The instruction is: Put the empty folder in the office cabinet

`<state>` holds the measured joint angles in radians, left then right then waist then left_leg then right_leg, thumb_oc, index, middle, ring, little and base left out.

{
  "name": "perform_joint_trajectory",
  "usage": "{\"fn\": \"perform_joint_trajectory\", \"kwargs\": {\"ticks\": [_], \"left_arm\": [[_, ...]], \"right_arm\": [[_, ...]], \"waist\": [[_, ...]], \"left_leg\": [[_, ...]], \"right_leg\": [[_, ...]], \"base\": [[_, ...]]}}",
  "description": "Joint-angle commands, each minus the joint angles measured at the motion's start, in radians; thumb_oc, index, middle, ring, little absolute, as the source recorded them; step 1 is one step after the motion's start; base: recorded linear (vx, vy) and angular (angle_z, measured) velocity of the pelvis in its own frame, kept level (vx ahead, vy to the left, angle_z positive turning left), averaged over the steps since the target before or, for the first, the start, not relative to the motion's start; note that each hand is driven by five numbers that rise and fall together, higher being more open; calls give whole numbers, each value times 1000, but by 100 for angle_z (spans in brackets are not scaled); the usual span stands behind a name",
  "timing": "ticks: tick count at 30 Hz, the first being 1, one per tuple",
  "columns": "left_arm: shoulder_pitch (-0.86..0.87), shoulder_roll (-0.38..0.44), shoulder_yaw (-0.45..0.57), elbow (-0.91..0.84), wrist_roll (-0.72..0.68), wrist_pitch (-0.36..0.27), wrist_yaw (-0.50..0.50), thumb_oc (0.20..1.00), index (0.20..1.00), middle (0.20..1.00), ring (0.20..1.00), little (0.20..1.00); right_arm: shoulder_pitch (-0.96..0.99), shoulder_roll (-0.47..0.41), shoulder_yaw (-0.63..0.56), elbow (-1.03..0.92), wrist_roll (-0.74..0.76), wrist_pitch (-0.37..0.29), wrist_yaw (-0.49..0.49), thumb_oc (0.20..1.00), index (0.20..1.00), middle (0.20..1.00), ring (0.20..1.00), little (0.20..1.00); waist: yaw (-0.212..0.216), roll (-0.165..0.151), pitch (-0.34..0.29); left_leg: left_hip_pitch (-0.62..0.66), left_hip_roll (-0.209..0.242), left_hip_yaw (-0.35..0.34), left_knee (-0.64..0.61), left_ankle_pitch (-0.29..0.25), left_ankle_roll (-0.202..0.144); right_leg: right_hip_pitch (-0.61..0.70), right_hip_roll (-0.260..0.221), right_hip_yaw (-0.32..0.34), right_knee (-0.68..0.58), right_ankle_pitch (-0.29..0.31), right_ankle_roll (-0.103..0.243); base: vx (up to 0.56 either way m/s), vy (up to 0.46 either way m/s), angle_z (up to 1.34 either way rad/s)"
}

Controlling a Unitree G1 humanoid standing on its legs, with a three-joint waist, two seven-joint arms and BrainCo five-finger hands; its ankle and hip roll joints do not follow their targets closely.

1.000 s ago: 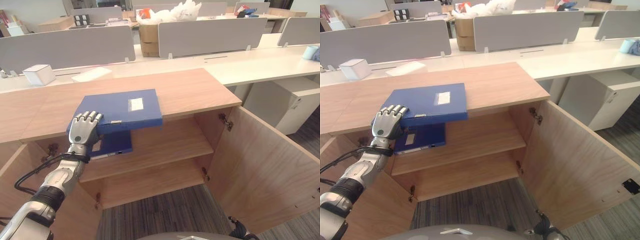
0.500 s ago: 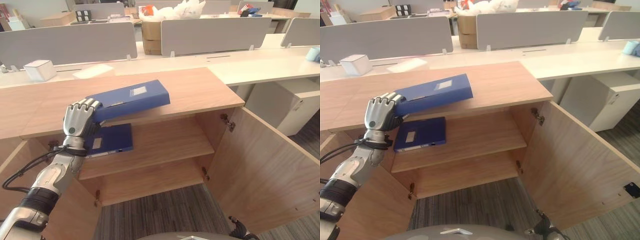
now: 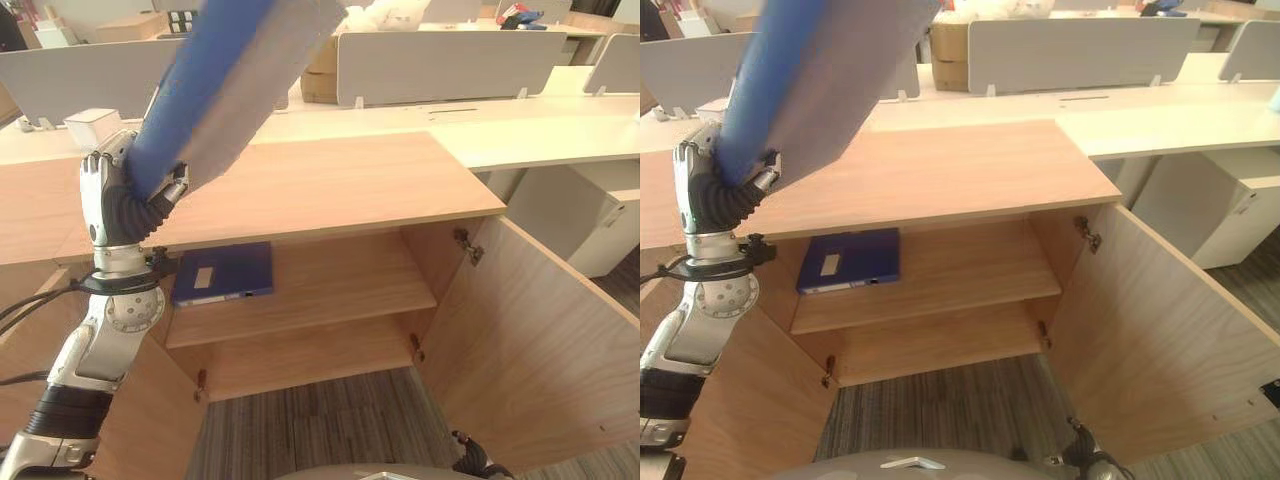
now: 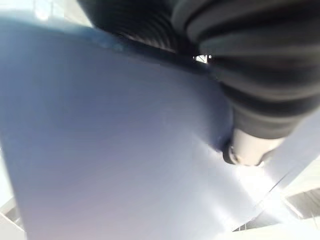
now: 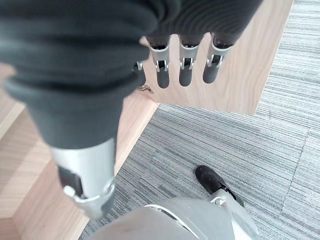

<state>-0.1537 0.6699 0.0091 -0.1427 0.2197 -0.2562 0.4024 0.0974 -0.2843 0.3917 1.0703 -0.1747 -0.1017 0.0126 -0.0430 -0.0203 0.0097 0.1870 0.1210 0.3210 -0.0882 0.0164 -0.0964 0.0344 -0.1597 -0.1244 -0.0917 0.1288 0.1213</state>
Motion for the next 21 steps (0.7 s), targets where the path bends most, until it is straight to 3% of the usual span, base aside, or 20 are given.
{"fn": "perform_joint_trajectory", "kwargs": {"ticks": [1,4,6,8,10,12,16,21], "left_arm": [[-124,2,40,-35,-312,-123,-87,200,200,200,200,200],[-96,-37,35,-67,-511,-135,-196,200,200,200,200,200],[-81,-48,33,-78,-559,-131,-227,200,200,200,200,200],[-38,-90,3,-101,-746,-119,-326,200,200,200,200,200],[-27,-100,-15,-108,-805,-109,-361,200,200,200,200,200],[33,-109,-61,-140,-963,-74,-457,200,200,200,200,200],[111,-92,-86,-152,-1045,-39,-522,200,200,200,200,200],[231,-88,-114,-136,-1170,9,-588,200,200,200,200,200]], "right_arm": [[-87,-28,32,44,19,-4,4,1000,1000,1000,1000,1000],[-91,-33,31,34,16,-2,17,1000,1000,1000,1000,1000],[-92,-36,28,26,15,-2,21,1000,1000,1000,1000,1000],[-94,-49,28,-27,17,-11,37,1000,1000,1000,1000,1000],[-92,-54,31,-49,20,-14,44,1000,1000,1000,1000,1000],[-87,-75,34,-136,36,-25,64,1000,1000,1000,1000,1000],[-80,-104,41,-229,60,-41,85,1000,1000,1000,1000,1000],[-76,-178,58,-504,171,-71,149,1000,1000,1000,1000,1000]], "waist": [[-5,-2,-9],[-2,-2,-6],[-2,-2,-5],[0,-4,0],[-1,-3,2],[4,-6,8],[10,-10,14],[19,-17,23]], "left_leg": [[3,48,-67,1,-45,-37],[1,48,-70,1,-43,-35],[0,48,-71,1,-43,-35],[-3,49,-73,1,-40,-33],[-4,48,-74,1,-39,-33],[-8,48,-76,1,-37,-31],[-10,48,-77,1,-35,-30],[-8,47,-78,1,-31,-27]], "right_leg": [[50,-100,-11,14,-20,79],[50,-100,-11,14,-19,78],[50,-100,-12,14,-18,78],[50,-100,-13,14,-16,78],[50,-100,-12,13,-16,78],[49,-99,-13,14,-14,77],[49,-99,-13,16,-13,78],[50,-98,-12,17,-14,79]], "base": [[0,0,0],[0,0,0],[0,0,0],[0,0,0],[0,0,0],[0,0,0],[0,0,0],[0,0,0]]}}
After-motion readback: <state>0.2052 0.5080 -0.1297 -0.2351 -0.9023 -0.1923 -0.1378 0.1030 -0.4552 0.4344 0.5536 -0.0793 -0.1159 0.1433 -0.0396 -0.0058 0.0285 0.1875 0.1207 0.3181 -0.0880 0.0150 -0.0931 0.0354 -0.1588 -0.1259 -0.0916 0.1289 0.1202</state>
